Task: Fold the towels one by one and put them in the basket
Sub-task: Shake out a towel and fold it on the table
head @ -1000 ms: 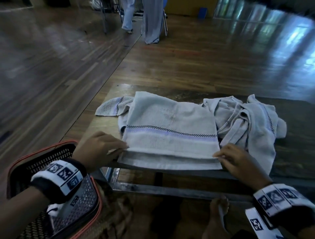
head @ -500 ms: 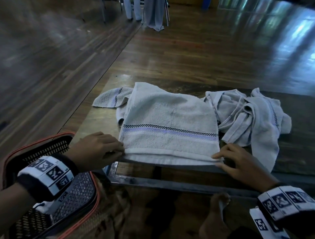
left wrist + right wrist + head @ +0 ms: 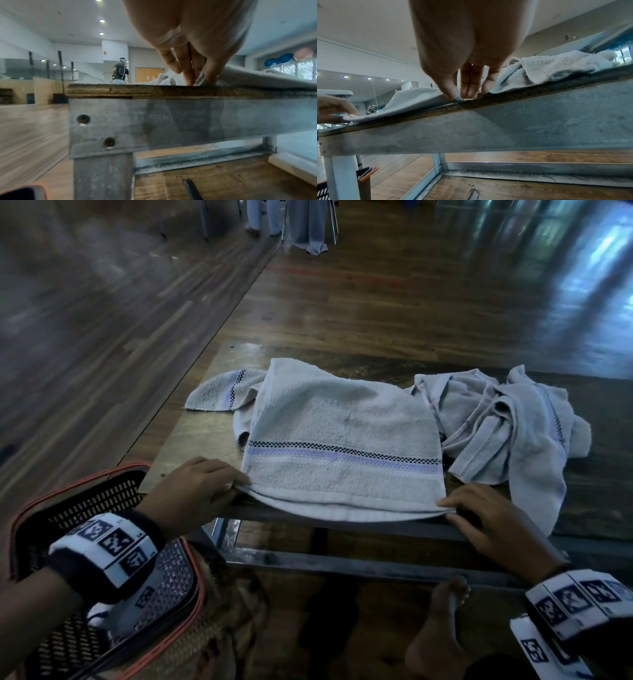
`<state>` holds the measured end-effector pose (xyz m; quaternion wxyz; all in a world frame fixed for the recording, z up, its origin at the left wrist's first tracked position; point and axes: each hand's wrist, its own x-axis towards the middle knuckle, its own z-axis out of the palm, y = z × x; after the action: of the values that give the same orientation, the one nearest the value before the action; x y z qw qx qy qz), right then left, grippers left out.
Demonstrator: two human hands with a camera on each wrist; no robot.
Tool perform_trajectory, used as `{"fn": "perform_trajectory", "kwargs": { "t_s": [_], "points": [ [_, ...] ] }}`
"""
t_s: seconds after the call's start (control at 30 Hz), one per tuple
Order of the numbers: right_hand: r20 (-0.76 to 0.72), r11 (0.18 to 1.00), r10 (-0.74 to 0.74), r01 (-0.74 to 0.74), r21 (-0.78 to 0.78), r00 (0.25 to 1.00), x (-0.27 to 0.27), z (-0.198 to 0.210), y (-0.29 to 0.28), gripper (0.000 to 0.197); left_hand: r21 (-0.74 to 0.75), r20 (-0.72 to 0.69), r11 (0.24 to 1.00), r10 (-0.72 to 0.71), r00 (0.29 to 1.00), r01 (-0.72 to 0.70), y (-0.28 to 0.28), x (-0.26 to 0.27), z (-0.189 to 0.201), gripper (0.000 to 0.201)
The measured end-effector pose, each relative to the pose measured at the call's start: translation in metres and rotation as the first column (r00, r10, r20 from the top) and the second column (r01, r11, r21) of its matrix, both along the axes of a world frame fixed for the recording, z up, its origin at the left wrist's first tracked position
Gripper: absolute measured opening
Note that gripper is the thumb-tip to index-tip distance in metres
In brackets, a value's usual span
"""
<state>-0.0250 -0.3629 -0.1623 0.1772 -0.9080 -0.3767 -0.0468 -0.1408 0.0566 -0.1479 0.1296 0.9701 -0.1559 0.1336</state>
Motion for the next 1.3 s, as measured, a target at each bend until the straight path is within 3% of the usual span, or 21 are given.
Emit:
{"fn": "perform_trajectory", "kwargs": {
  "t_s": [0.07,0.13,0.23,0.37,0.47,0.57,0.77,0.93,1.17,1.3],
  "points": [
    [0.033,1.0,-0.022,0.021,0.023,0.999,0.001,0.007,0.002,0.023,-0.091,0.045,0.994,0.069,0.997,-0.064,-0.005,0.002,0.005,0.022],
    [0.073,0.986,-0.064,0.052,0.156,0.995,0.001,0.019,0.005,0.024,-0.199,0.102,0.97,0.16,0.982,-0.138,-0.012,0.002,0.016,0.02],
    [0.067,0.89,-0.176,0.129,0.436,0.982,-0.006,0.053,0.009,0.027,-0.312,0.206,0.933,0.251,0.946,-0.179,-0.016,-0.001,0.048,0.019],
    [0.078,0.793,-0.249,0.158,0.589,0.965,-0.015,0.119,0.012,0.018,-0.425,0.242,0.888,0.299,0.923,-0.176,-0.019,-0.004,0.11,0.007],
    [0.146,0.762,-0.264,0.113,0.638,0.954,-0.021,0.175,0.006,0.017,-0.48,0.248,0.867,0.28,0.928,-0.134,-0.029,-0.007,0.158,0.02],
    [0.199,0.763,-0.299,0.108,0.638,0.933,-0.028,0.225,-0.007,0.016,-0.418,0.331,0.905,0.232,0.915,-0.078,-0.041,-0.014,0.201,0.028],
    [0.2,0.804,-0.334,0.168,0.571,0.921,-0.052,0.283,-0.032,0.007,-0.432,0.392,0.902,0.176,0.903,0.012,-0.059,-0.035,0.252,0.009],
    [0.158,0.855,-0.299,0.191,0.481,0.941,-0.067,0.293,-0.045,0.007,-0.347,0.382,0.938,0.113,0.917,0.029,-0.061,-0.05,0.272,0.018],
    [-0.036,0.875,-0.219,0.213,0.434,0.975,-0.069,0.245,-0.054,0.013,-0.287,0.034,0.957,0.045,0.998,-0.034,-0.055,-0.062,0.257,0.019],
    [-0.167,0.889,-0.143,0.201,0.412,0.976,-0.064,0.218,-0.053,0.011,-0.405,-0.079,0.912,0.035,0.996,-0.064,-0.05,-0.058,0.237,0.016]
  ]
}}
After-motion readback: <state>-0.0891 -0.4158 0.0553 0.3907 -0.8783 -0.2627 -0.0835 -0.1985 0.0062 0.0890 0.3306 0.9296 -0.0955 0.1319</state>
